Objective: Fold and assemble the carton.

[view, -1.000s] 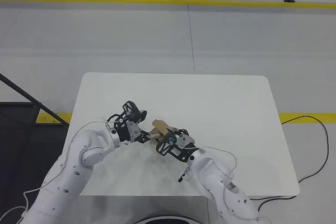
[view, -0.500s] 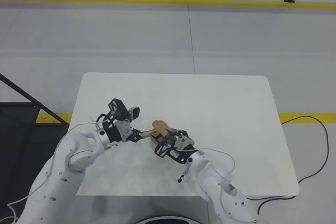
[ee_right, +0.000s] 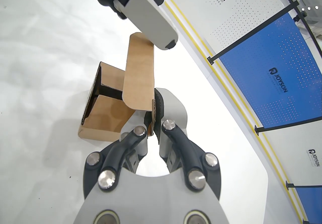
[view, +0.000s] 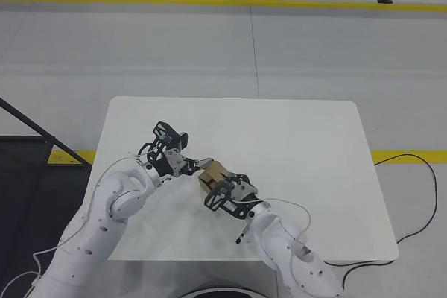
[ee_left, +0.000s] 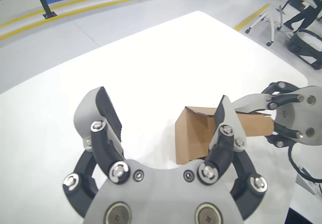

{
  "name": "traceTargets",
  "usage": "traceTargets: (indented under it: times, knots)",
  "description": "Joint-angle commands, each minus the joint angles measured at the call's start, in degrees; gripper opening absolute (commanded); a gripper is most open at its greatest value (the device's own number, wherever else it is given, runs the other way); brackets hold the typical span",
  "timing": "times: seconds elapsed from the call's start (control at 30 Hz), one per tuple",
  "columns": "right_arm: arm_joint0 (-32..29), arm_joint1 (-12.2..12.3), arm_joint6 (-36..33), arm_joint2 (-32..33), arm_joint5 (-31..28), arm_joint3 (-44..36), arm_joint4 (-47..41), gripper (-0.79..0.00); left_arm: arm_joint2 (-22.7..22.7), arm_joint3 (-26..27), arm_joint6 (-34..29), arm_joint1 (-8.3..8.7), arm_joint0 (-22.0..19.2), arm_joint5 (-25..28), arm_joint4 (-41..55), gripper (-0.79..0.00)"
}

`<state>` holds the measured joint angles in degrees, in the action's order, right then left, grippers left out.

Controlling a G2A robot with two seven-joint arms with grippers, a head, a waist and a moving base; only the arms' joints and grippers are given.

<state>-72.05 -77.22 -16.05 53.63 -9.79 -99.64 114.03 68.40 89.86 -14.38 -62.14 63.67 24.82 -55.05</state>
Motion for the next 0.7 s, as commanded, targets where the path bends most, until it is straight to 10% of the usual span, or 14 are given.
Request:
traceTargets:
  times: [0.0, 0.1, 0.17, 0.67]
  knots:
    - [-0.03, -0.05, -0.11, -0.03, 0.03, 0.01, 0.29, -0.736, -0.7, -0.55, 0.43, -0.19, -0.4, -0.15, -0.22, 0.0]
    - [-0.25, -0.12, -0.41, -0.07, 0.12, -0.27, 0.56, -0.529, -1.0, -1.16, 0.57, -0.34, -0.83, -0.02, -0.26, 0.0]
    - [-0.44, -0.15, -0.57, -0.03, 0.15, -0.53, 0.79, -0.237, -0.95, -1.29, 0.67, -0.39, -0.89, 0.01, -0.23, 0.0]
    - [-3.28, 0.01, 1.36, 1.42, -0.53, -3.01, 0.55, 0.0, 0.18, -0.33, 0.5, -0.4, 0.19, 0.74, -0.73, 0.0]
